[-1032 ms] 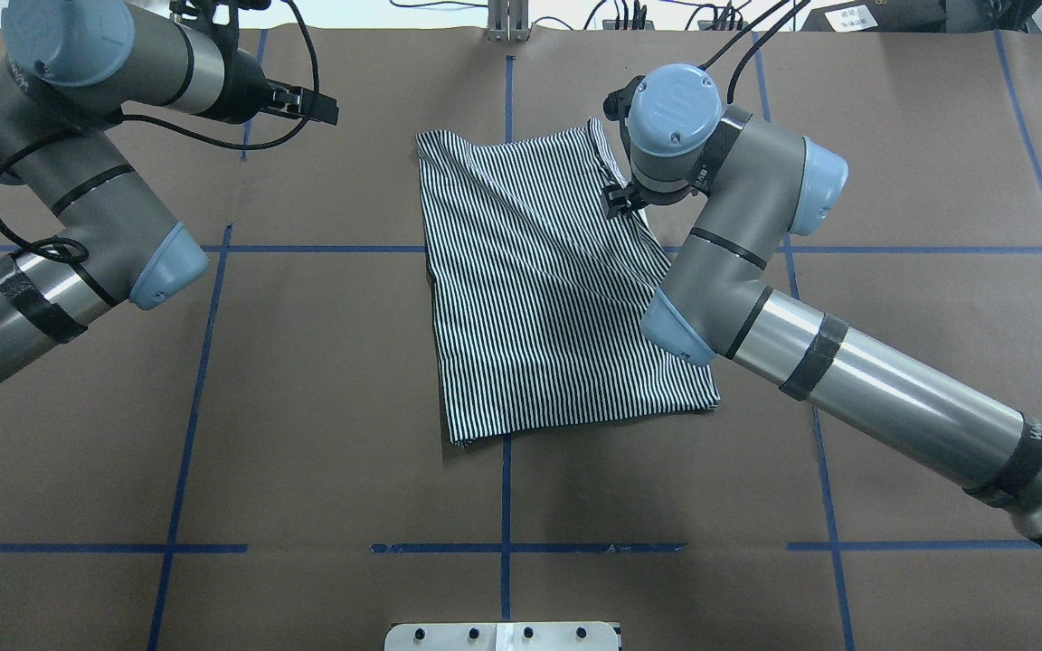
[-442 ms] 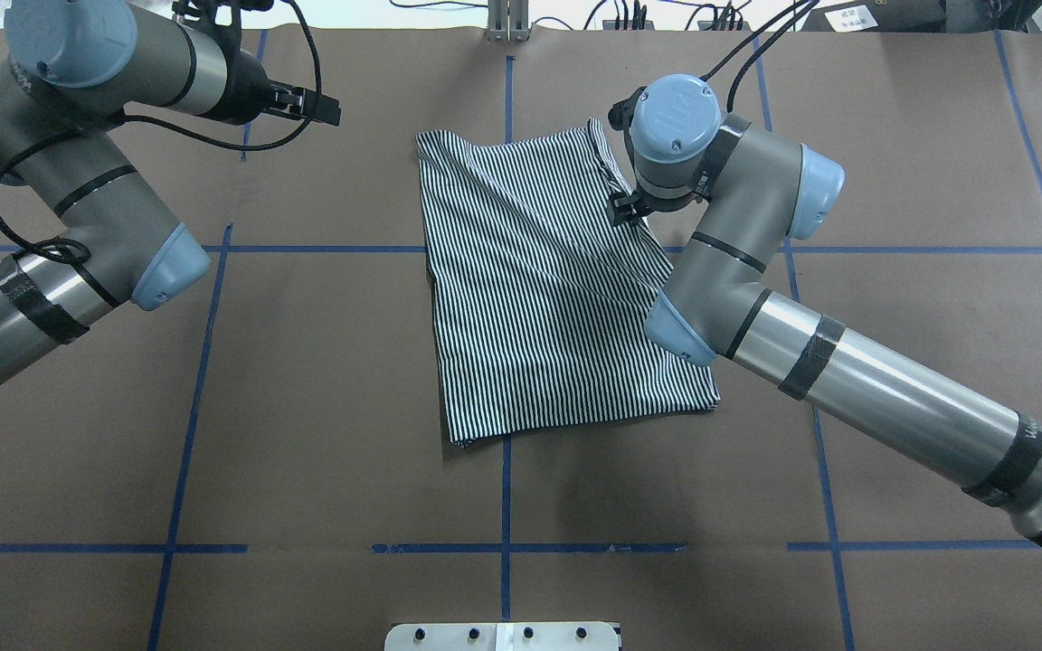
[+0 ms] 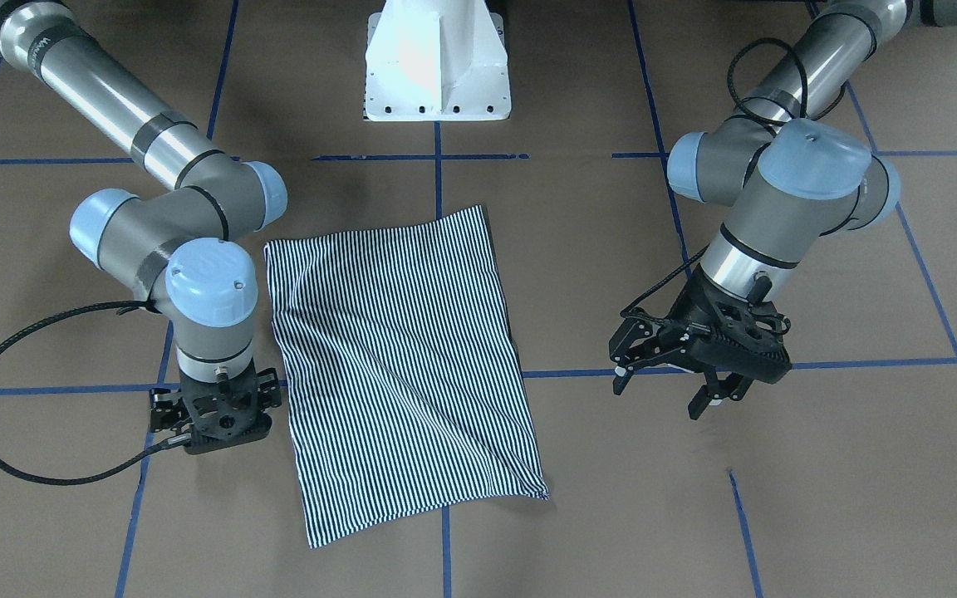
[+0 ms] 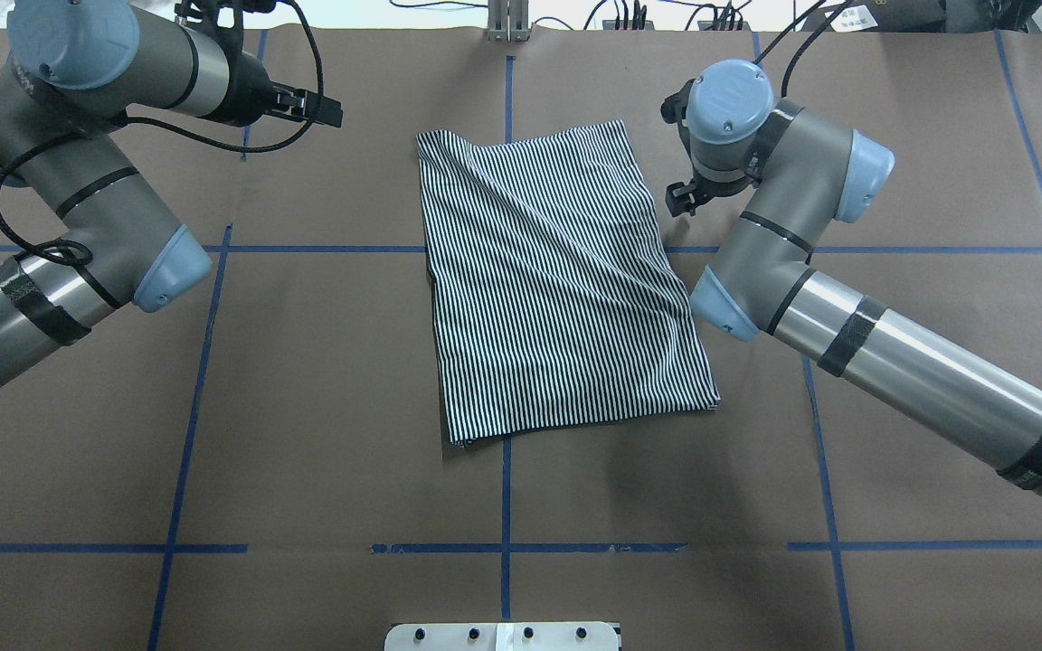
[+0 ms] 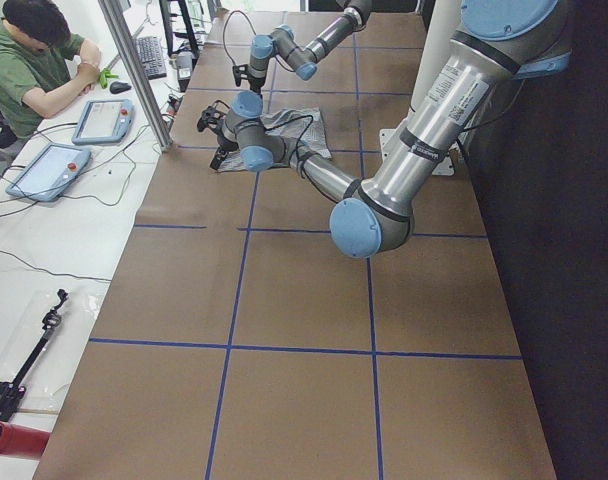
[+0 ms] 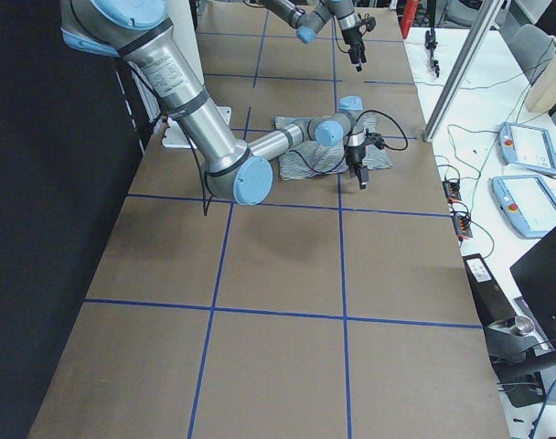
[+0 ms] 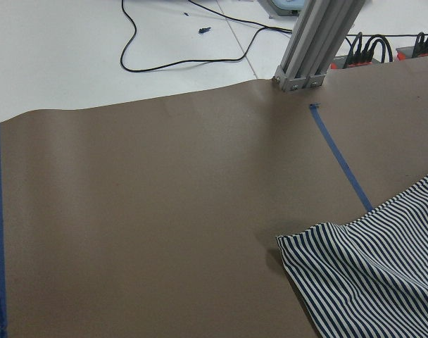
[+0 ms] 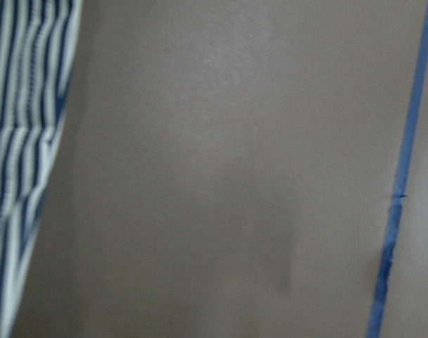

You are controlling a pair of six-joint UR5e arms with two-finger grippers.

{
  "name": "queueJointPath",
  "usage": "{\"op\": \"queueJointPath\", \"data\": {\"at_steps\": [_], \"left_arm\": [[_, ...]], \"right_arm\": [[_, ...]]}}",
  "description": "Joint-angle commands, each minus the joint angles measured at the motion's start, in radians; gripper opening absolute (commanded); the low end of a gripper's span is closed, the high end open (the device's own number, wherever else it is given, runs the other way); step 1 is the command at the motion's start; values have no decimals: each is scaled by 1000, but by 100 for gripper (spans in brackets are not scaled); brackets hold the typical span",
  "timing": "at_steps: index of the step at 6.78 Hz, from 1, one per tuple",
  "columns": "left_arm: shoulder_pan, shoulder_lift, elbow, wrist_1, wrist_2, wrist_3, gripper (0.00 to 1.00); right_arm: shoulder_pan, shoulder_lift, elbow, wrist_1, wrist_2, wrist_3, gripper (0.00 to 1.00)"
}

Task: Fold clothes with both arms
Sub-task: 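Withdraw the right gripper while the left gripper moves to the shirt's nearest corner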

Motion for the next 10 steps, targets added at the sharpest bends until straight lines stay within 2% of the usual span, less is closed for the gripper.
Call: {"op": "queueJointPath", "data": {"at_steps": [1, 2, 3, 5, 6, 7, 8, 9, 10], "left_arm": [[8, -2, -3, 2, 0, -8, 100], [24, 0, -38, 12, -2, -14, 100], [55, 8, -88, 17, 2, -96, 100], [186, 61, -223, 17, 59, -356, 100], [303, 116, -306, 18, 183, -487, 100], [398, 136, -363, 18, 260, -603, 100], [472, 158, -374, 26, 314, -700, 100], [547, 188, -373, 31, 410, -721, 100], [573, 195, -364, 31, 419, -864, 92]], "right_arm": [[65, -14, -2, 10, 54, -48, 100], [88, -9, 36, 41, 142, -32, 100], [100, -33, 96, 91, 220, 61, 100], [100, -188, 282, 259, 275, 334, 100], [97, -298, 394, 377, 276, 490, 100], [58, -395, 476, 432, 267, 675, 100], [38, -476, 534, 526, 260, 787, 100], [31, -531, 538, 670, 255, 848, 100], [31, -538, 538, 684, 252, 860, 100]]}}
